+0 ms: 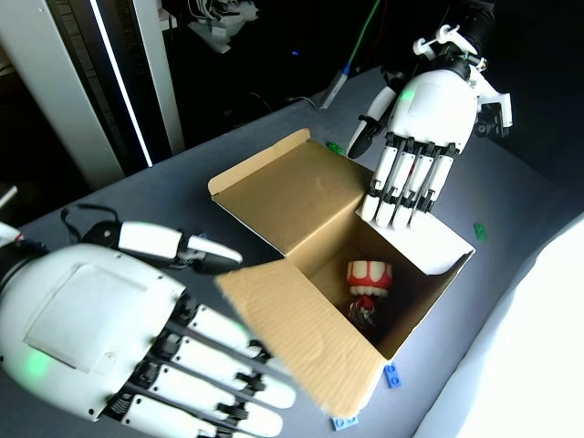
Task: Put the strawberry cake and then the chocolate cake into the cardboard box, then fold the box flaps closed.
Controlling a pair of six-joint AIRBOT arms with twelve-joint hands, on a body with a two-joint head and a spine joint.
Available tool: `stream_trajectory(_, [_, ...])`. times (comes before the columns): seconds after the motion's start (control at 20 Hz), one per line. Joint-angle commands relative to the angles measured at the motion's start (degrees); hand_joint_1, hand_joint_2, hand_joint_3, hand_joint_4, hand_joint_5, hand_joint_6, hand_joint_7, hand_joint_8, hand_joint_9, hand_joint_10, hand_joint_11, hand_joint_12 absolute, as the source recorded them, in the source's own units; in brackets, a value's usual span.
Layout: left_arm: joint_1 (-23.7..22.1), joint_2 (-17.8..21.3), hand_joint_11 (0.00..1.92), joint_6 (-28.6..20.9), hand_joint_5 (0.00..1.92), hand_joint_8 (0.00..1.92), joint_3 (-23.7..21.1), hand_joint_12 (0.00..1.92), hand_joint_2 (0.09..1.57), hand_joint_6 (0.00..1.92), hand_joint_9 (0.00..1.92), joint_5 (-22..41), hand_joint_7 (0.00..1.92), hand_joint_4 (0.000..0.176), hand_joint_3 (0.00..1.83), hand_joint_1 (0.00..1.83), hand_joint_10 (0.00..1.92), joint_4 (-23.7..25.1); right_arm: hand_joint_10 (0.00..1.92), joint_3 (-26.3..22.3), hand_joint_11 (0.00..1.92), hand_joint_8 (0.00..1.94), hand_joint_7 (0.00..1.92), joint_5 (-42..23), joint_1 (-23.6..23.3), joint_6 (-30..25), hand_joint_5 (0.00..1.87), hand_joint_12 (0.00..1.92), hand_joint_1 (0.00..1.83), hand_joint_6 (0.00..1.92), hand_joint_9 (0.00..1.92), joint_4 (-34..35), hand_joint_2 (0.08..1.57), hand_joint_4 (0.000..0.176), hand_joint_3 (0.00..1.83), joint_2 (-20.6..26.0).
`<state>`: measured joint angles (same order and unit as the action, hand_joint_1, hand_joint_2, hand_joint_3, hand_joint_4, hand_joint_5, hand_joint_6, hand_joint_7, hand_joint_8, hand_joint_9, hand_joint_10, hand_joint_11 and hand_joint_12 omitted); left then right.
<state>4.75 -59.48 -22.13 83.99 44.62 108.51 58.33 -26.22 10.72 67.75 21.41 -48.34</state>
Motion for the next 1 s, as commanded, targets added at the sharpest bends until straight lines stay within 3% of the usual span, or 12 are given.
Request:
stream_trajectory(0.0, [0.21,0.27,0.00,0.15,0.19,0.00,-0.07,0.74,1.29,0.00,0.22,0.74,0.21,0.000,0.00,0.00,0.00,-2.13,0.00,-0.37,0.00,0.00,0.19,-5.07,-1.56,-0.24,0.16,0.48,0.00,0.00,0.14,-0.45,1.18,0.000,0.00,0.34])
stream_trajectory(0.15, [0.13,0.25,0.00,0.15,0.16,0.00,0.11,0.69,1.31,0.00,0.20,0.74,0.20,0.000,0.01,0.00,0.00,-2.14,0.01,-0.86,0.00,0.01,0.20,-2.88,-3.77,0.51,0.15,0.49,0.00,0.00,0.18,-0.45,1.18,0.002,0.00,-1.38])
stream_trajectory(0.5, [-2.87,-0.13,0.00,0.30,0.18,0.00,2.97,0.61,1.31,0.00,0.19,0.91,0.21,0.000,0.00,0.00,0.00,-2.79,0.00,-0.36,0.00,0.00,0.17,1.05,-3.50,2.13,0.17,0.42,0.00,0.00,0.13,-2.01,1.19,0.000,0.00,-4.85])
stream_trajectory(0.65, [-3.95,-0.33,0.00,0.31,0.18,0.00,5.52,0.52,1.30,0.00,0.17,1.04,0.19,0.000,0.00,0.00,0.00,-2.93,0.01,-0.07,0.00,0.00,0.18,2.00,-2.94,2.16,0.16,0.40,0.00,0.00,0.13,-6.06,1.20,0.000,0.00,-5.94])
stream_trajectory(0.95, [-5.31,-0.72,0.00,0.31,0.18,0.00,10.55,0.56,1.29,0.01,0.18,1.50,0.20,0.000,0.00,0.00,0.00,-2.92,0.00,1.24,0.00,0.00,0.19,2.70,-1.42,2.58,0.16,0.34,0.00,0.00,0.16,-10.03,1.17,0.000,0.00,-7.37])
